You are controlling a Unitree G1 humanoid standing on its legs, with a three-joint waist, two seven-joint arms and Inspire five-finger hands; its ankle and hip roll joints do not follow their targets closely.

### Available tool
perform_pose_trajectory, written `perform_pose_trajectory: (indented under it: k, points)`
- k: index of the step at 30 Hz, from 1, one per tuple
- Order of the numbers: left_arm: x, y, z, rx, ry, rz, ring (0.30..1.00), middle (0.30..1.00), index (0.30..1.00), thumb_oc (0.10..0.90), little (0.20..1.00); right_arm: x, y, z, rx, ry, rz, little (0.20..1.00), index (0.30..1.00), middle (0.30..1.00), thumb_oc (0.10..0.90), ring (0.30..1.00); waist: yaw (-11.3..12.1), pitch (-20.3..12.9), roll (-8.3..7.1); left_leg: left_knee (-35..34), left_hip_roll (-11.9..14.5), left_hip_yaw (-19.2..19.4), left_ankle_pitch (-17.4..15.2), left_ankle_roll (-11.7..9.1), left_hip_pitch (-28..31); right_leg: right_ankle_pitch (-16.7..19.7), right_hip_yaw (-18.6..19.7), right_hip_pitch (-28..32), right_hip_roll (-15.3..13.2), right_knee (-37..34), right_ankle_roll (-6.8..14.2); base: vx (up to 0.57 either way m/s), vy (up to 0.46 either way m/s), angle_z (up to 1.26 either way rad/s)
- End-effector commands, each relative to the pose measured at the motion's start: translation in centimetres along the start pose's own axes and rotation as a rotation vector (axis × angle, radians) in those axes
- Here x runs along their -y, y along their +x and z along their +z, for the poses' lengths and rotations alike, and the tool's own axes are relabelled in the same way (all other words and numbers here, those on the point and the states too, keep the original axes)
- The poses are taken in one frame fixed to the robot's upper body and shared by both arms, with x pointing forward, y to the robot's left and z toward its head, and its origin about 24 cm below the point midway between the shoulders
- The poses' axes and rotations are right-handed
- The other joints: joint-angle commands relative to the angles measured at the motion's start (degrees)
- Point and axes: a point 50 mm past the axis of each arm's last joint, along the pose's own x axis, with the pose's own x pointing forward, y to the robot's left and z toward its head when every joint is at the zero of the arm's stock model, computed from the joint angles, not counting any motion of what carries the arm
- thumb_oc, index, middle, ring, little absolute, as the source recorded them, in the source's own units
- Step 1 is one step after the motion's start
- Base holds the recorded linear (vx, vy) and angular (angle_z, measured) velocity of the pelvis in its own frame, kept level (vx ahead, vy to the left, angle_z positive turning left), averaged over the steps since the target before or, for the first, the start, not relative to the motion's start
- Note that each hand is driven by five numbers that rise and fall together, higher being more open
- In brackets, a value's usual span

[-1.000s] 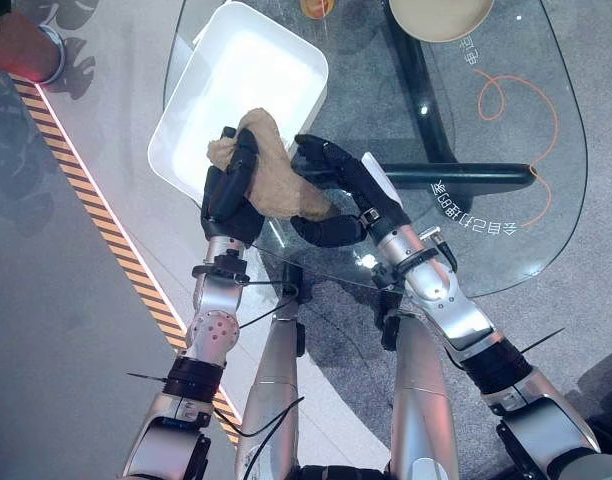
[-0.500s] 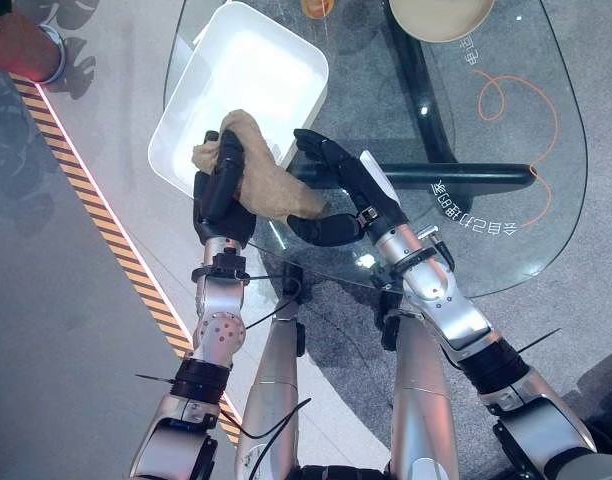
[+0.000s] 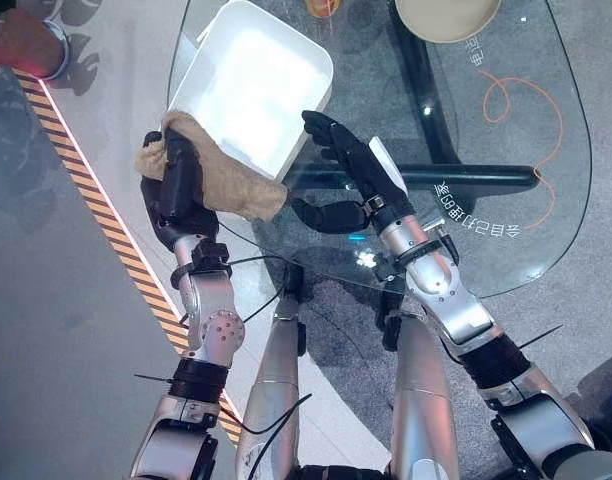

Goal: Wipe the table with a cloth and put it in the basket.

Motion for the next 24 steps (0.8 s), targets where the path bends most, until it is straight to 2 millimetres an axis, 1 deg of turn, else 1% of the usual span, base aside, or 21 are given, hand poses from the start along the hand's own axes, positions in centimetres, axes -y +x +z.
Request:
perform_pose_trajectory:
  k: [1, 5, 7, 8, 9, 11, 12, 13, 14, 15, 16, 17, 18, 20, 21, 23, 24]
  points:
    - [5.3, 1.2, 6.1, 0.368, -0.051, -0.239, 0.300, 0.300, 0.300, 0.100, 0.200, 0.3, 2.0, 7.4, 0.360, 0.058, -0.057, 0.900, 0.900, 0.900, 0.800, 0.900, 0.4, -1.5, -1.64, 4.5, -6.6, 5.3, -7.4, 6.2, 2.6, 5.6, -1.9, 3.9, 4.5, -9.0, 0.1, 0.00, 0.000, 0.00]
    - [5.4, 1.3, 6.4, 0.396, -0.028, -0.236, 0.300, 0.300, 0.300, 0.100, 0.200, 0.8, 2.0, 6.7, 0.331, 0.062, -0.123, 0.900, 0.900, 0.900, 0.800, 0.900, 0.2, -1.5, -1.69, 4.7, -6.5, 5.3, -7.6, 6.1, 2.6, 5.5, -1.8, 3.9, 4.5, -8.7, 0.1, 0.00, 0.000, 0.00]
    - [5.5, 1.3, 6.5, 0.420, 0.001, -0.240, 0.300, 0.300, 0.300, 0.100, 0.200, 1.8, 1.7, 5.6, 0.296, 0.049, -0.223, 0.900, 0.900, 0.900, 0.800, 0.900, -0.1, -1.5, -1.74, 4.7, -6.4, 5.4, -7.6, 6.1, 2.6, 5.5, -1.6, 3.8, 4.6, -8.7, 0.1, 0.00, 0.000, 0.00]
    - [5.5, 1.3, 6.6, 0.423, 0.005, -0.240, 0.300, 0.300, 0.300, 0.100, 0.200, 2.0, 1.7, 5.4, 0.290, 0.047, -0.240, 0.900, 0.900, 0.900, 0.800, 0.900, -0.2, -1.5, -1.75, 4.6, -6.4, 5.5, -7.6, 6.1, 2.6, 5.5, -1.6, 3.8, 4.6, -8.7, 0.1, 0.00, 0.037, 0.00]
    - [5.5, 1.3, 6.8, 0.438, 0.022, -0.245, 0.300, 0.300, 0.300, 0.100, 0.200, 2.8, 1.3, 4.4, 0.257, 0.024, -0.323, 0.900, 0.900, 0.900, 0.800, 0.900, -0.5, -1.5, -1.73, 4.6, -6.3, 5.6, -7.7, 6.1, 2.6, 5.4, -1.3, 3.7, 4.8, -8.6, 0.1, 0.00, 0.034, 0.00]
    - [5.5, 1.4, 7.0, 0.454, 0.040, -0.249, 0.300, 0.300, 0.300, 0.100, 0.200, 3.8, 0.7, 3.2, 0.227, -0.015, -0.404, 0.900, 0.900, 0.900, 0.800, 0.900, -0.9, -1.5, -1.75, 4.5, -6.1, 5.8, -7.9, 6.1, 2.8, 5.4, -1.0, 3.8, 4.8, -8.6, 0.1, 0.00, 0.020, 0.00]
    - [5.5, 1.4, 7.0, 0.454, 0.040, -0.249, 0.300, 0.300, 0.300, 0.100, 0.200, 3.8, 0.7, 3.2, 0.227, -0.015, -0.404, 0.900, 0.900, 0.900, 0.800, 0.900, -0.9, -1.5, -1.75, 4.5, -6.1, 5.8, -7.9, 6.1, 2.8, 5.4, -1.0, 3.8, 4.8, -8.6, 0.1, 0.00, 0.035, 0.00]
    - [5.5, 1.5, 7.4, 0.475, 0.066, -0.257, 0.300, 0.300, 0.300, 0.100, 0.200, 5.6, -0.3, 1.5, 0.159, -0.036, -0.546, 0.900, 0.900, 0.900, 0.800, 0.900, -1.4, -1.5, -1.78, 4.5, -5.9, 6.0, -8.1, 6.1, 3.0, 5.4, -0.7, 3.8, 4.8, -8.6, 0.2, 0.00, 0.000, 0.00]
    - [5.5, 1.5, 7.4, 0.475, 0.066, -0.257, 0.300, 0.300, 0.300, 0.100, 0.200, 5.6, -0.3, 1.5, 0.159, -0.036, -0.546, 0.900, 0.900, 0.900, 0.800, 0.900, -1.4, -1.5, -1.78, 4.5, -5.9, 6.0, -8.1, 6.1, 3.0, 5.4, -0.7, 3.8, 4.8, -8.6, 0.2, 0.00, 0.000, 0.00]
    - [5.4, 1.5, 7.4, 0.479, 0.071, -0.258, 0.300, 0.300, 0.300, 0.100, 0.200, 6.1, -0.6, 1.1, 0.149, -0.036, -0.572, 0.900, 0.900, 0.900, 0.800, 0.900, -1.5, -1.5, -1.77, 4.5, -5.9, 6.1, -8.2, 6.2, 3.0, 5.4, -0.6, 3.8, 4.8, -8.6, 0.3, 0.00, 0.000, 0.00]
    - [5.4, 1.7, 7.8, 0.498, 0.106, -0.268, 0.300, 0.300, 0.300, 0.100, 0.200, 8.1, -1.7, -0.2, 0.100, -0.086, -0.713, 0.900, 0.900, 0.900, 0.800, 0.900, -1.9, -1.5, -1.79, 4.5, -5.7, 6.3, -8.5, 6.2, 3.1, 5.4, -0.4, 3.8, 4.9, -8.7, 0.4, 0.00, 0.000, 0.00]
    - [5.4, 1.7, 7.9, 0.502, 0.114, -0.270, 0.300, 0.300, 0.300, 0.100, 0.200, 8.5, -2.0, -0.4, 0.092, -0.096, -0.736, 0.900, 0.900, 0.900, 0.800, 0.900, -2.0, -1.5, -1.80, 4.5, -5.7, 6.3, -8.5, 6.2, 3.1, 5.4, -0.4, 3.8, 5.0, -8.7, 0.4, 0.00, 0.030, -0.03]
    - [5.5, 1.8, 8.1, 0.517, 0.144, -0.276, 0.300, 0.300, 0.300, 0.100, 0.200, 9.6, -2.7, -1.2, 0.053, -0.125, -0.819, 0.900, 0.900, 0.900, 0.800, 0.900, -2.3, -1.5, -1.83, 4.6, -5.6, 6.3, -8.7, 6.3, 3.2, 5.4, -0.1, 3.8, 5.1, -8.5, 0.4, 0.00, 0.023, -0.03]
    - [5.5, 1.9, 8.2, 0.524, 0.166, -0.281, 0.300, 0.300, 0.300, 0.100, 0.200, 10.2, -3.1, -1.6, 0.030, -0.128, -0.868, 0.900, 0.900, 0.900, 0.800, 0.900, -2.3, -1.5, -1.80, 4.6, -5.5, 6.4, -8.9, 6.3, 3.3, 5.4, 0.1, 3.9, 5.2, -8.5, 0.4, 0.00, 0.022, -0.04]
    - [5.6, 2.1, 8.6, 0.545, 0.205, -0.286, 0.300, 0.300, 0.300, 0.100, 0.200, 11.5, -4.1, -2.6, -0.019, -0.133, -0.964, 0.900, 0.900, 0.900, 0.800, 0.900, -2.5, -1.5, -1.76, 4.8, -5.5, 6.4, -9.1, 6.4, 3.4, 5.4, 0.3, 3.9, 5.3, -8.4, 0.5, 0.00, 0.016, -0.08]
    - [5.8, 2.4, 9.0, 0.571, 0.251, -0.288, 0.300, 0.300, 0.300, 0.100, 0.200, 12.9, -5.2, -3.5, -0.070, -0.145, -1.058, 0.900, 0.900, 0.900, 0.800, 0.900, -2.7, -1.5, -1.73, 4.8, -5.3, 6.5, -9.3, 6.4, 3.4, 5.4, 0.5, 3.8, 5.4, -8.4, 0.6, 0.00, 0.010, -0.11]
    - [5.8, 2.4, 9.0, 0.573, 0.255, -0.289, 0.300, 0.300, 0.300, 0.100, 0.200, 13.0, -5.2, -3.6, -0.073, -0.146, -1.064, 0.900, 0.900, 0.900, 0.800, 0.900, -2.6, -1.5, -1.73, 4.9, -5.3, 6.5, -9.3, 6.4, 3.3, 5.4, 0.5, 3.8, 5.4, -8.4, 0.6, 0.00, 0.006, -0.09]
